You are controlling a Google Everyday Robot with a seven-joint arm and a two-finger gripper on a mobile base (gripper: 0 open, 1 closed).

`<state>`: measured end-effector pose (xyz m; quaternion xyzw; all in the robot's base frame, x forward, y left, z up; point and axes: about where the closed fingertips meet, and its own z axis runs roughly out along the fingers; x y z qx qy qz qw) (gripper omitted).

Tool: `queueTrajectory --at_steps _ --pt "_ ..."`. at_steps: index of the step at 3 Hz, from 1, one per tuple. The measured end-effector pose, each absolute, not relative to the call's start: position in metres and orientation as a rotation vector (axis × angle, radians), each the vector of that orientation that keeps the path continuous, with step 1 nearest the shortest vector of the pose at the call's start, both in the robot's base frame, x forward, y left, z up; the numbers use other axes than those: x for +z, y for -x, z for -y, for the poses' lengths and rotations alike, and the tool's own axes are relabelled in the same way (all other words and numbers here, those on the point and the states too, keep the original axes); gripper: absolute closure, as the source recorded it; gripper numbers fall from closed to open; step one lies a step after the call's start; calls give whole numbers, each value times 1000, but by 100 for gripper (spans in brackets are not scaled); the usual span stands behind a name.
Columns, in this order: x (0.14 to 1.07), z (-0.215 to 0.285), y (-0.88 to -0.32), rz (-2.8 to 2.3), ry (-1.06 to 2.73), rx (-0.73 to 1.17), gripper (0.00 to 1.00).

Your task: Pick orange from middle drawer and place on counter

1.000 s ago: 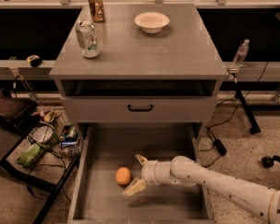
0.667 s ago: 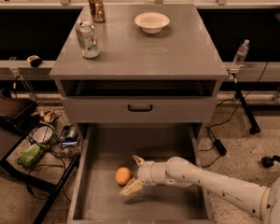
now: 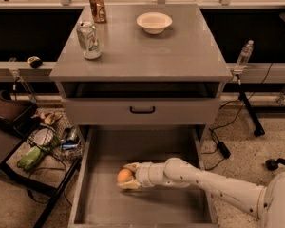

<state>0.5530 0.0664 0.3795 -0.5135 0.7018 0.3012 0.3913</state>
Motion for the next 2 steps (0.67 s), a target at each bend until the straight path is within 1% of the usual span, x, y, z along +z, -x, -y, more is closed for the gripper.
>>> queueTrajectory --at_steps 1,2 --pt "386 -72 -555 -1767 1316 768 66" --pt "406 -63 -556 -1794 1341 740 89"
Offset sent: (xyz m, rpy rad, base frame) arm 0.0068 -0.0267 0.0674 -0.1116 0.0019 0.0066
